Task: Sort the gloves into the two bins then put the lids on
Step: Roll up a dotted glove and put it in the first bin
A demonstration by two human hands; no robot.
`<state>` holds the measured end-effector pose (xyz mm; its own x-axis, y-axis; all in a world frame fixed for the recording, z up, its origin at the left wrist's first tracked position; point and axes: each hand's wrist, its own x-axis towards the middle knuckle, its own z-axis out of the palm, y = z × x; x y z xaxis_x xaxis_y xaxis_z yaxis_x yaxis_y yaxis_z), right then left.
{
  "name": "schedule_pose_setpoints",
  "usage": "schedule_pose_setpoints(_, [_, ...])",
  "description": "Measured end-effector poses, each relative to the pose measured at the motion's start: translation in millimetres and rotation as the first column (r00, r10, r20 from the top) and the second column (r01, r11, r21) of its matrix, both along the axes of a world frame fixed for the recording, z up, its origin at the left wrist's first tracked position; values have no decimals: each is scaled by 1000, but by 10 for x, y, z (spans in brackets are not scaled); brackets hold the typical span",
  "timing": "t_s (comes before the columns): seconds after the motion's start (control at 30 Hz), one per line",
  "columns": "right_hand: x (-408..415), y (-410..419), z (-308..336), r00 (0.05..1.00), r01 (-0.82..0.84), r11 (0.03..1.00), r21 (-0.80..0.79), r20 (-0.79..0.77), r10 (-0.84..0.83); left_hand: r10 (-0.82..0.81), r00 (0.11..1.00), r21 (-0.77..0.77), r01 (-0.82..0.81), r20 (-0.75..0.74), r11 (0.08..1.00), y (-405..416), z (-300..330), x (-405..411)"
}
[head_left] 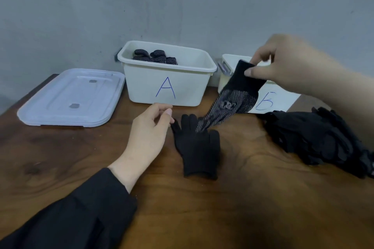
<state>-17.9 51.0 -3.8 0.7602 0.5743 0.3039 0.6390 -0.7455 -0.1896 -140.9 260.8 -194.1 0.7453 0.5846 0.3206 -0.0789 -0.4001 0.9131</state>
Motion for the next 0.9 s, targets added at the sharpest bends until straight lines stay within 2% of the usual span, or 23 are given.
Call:
schedule_pose_setpoints(0.17, [120, 233, -156, 986, -78, 954, 291, 162, 31, 19, 1000, 5, -19, -7, 1000, 17, -24, 12])
schedule_pose_setpoints(0.27, [-73, 234, -501, 968, -164, 950, 265, 230, 103, 58, 998, 2, -58, -12, 998, 49, -27, 19])
schedule_pose_setpoints(0.37, [-411, 110, -1128, 954, -279, 954, 114, 144, 262, 106, 994, 37, -105, -35, 994, 78, -39, 44])
schedule_pose_setpoints(0.43, [-644, 4, -1567, 935, -354, 934, -46, -5, 354, 126, 988, 101, -118, -83, 988, 95, -65, 64])
schedule_pose_setpoints(0.47, [-749, -52, -1739, 933, -356, 931, -83, -90, 348, 124, 984, 153, -104, -129, 983, 101, -84, 71])
schedule_pose_setpoints(0.5, [-829, -106, -1869, 932, -345, 936, -66, -142, 333, 118, 976, 219, -77, -185, 973, 105, -109, 85])
schedule_pose_setpoints(0.57, [-896, -189, -2015, 942, -292, 951, 103, -143, 305, 124, 943, 387, 5, -308, 922, 97, -166, 123])
schedule_pose_setpoints(0.63, [-845, -219, -2049, 965, -172, 947, 270, -148, 217, 170, 906, 512, 59, -387, 857, 54, -201, 185])
schedule_pose_setpoints(0.67, [-801, -217, -2042, 971, -110, 947, 300, -171, 167, 190, 898, 545, 63, -396, 836, 21, -215, 226])
schedule_pose_setpoints(0.73, [-752, -192, -2061, 968, -64, 967, 247, -218, 120, 212, 897, 586, 62, -388, 808, -68, -230, 304])
schedule_pose_setpoints(0.8, [-767, -161, -2099, 966, -96, 981, 170, -222, 133, 228, 891, 606, 65, -394, 793, -150, -233, 389])
schedule_pose_setpoints(0.9, [-793, -133, -2108, 962, -134, 982, 130, -220, 160, 217, 881, 574, 72, -420, 816, -229, -224, 491])
